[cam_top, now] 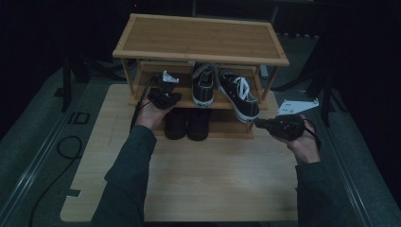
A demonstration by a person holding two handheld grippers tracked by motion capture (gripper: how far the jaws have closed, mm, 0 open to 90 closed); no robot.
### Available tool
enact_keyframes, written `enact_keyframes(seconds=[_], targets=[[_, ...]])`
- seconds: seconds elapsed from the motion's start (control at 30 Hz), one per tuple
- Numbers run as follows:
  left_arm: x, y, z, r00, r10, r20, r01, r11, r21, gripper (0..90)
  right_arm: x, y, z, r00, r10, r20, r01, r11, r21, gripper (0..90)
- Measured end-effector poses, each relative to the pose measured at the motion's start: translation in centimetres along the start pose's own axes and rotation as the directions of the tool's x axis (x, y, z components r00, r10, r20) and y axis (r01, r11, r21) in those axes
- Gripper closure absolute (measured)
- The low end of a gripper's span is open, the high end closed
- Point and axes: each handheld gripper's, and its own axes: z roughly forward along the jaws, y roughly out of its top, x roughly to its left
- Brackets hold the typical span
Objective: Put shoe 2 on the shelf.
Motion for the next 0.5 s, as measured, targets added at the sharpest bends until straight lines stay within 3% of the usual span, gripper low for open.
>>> enact_keyframes(seconds=[0.5], targets=[[-0.1, 0.1, 0.1, 0.9999, -0.011, 0.002, 0.011, 0.9999, 0.010, 90.0, 0.8, 1.3, 1.4, 0.9985, -0.014, -0.053, 0.013, 1.000, -0.021, 90.0]])
